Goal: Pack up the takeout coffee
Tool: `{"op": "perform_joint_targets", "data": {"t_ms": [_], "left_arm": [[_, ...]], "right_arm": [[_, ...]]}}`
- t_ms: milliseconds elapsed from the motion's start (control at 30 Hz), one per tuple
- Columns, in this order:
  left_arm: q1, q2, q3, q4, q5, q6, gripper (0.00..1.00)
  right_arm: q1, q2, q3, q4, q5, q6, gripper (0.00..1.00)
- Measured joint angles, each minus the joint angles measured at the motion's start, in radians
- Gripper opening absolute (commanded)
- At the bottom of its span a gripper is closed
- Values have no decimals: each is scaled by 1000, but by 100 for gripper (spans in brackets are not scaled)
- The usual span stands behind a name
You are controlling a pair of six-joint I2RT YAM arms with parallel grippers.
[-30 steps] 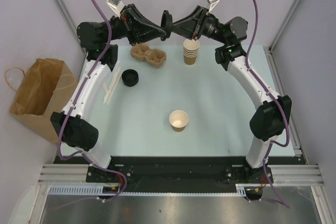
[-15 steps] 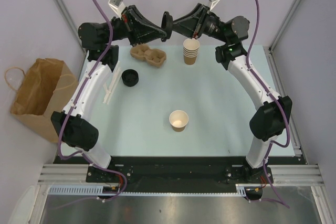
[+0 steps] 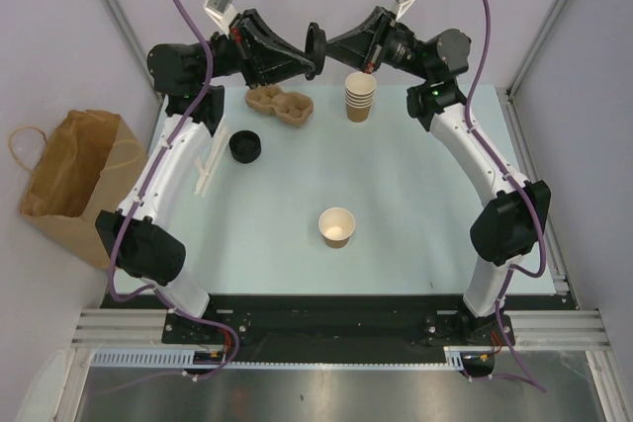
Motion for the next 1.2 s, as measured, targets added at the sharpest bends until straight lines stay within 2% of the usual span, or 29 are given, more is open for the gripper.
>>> {"op": "perform_joint_targets", "data": {"t_ms": [33,133,200,233,267,300,400,533,633,733,967,1067,1200], "left_arm": [[0,0,0,-5,0,4,43],[5,0,0,-34,-2,25,63],[11,0,-5,-63,-5,50,68],[16,-1,-9,-81,-7,63,80],[23,-2,-15,-98,-10,75,83],[33,-3,-25,-116,-11,93,97],[72,-12,-69,-180,-24,141,99],[142,-44,-172,-270,-55,225,100],[188,-87,-246,-423,-102,383,99],[201,-129,-256,-625,-183,581,99],[188,-183,-238,-1007,-405,917,99],[174,-187,-250,-1115,-541,977,100],[159,-247,-391,-1176,-642,974,99]], "right_arm": [[-1,0,0,-2,0,-3,0],[-11,0,0,-19,0,-13,0],[-17,0,0,-31,0,-24,0],[-20,0,0,-37,-2,-27,0],[-23,0,0,-45,-3,-31,0],[-27,0,0,-55,-5,-39,0],[-40,0,0,-99,-16,-77,0],[-64,-11,1,-271,-30,-208,0],[-71,-32,17,-539,-25,-396,0],[-53,-33,88,-853,27,-640,0],[108,-42,182,-1432,266,-1164,0],[203,-41,181,-1611,393,-1327,0],[309,-42,159,-1753,524,-1471,0]]}}
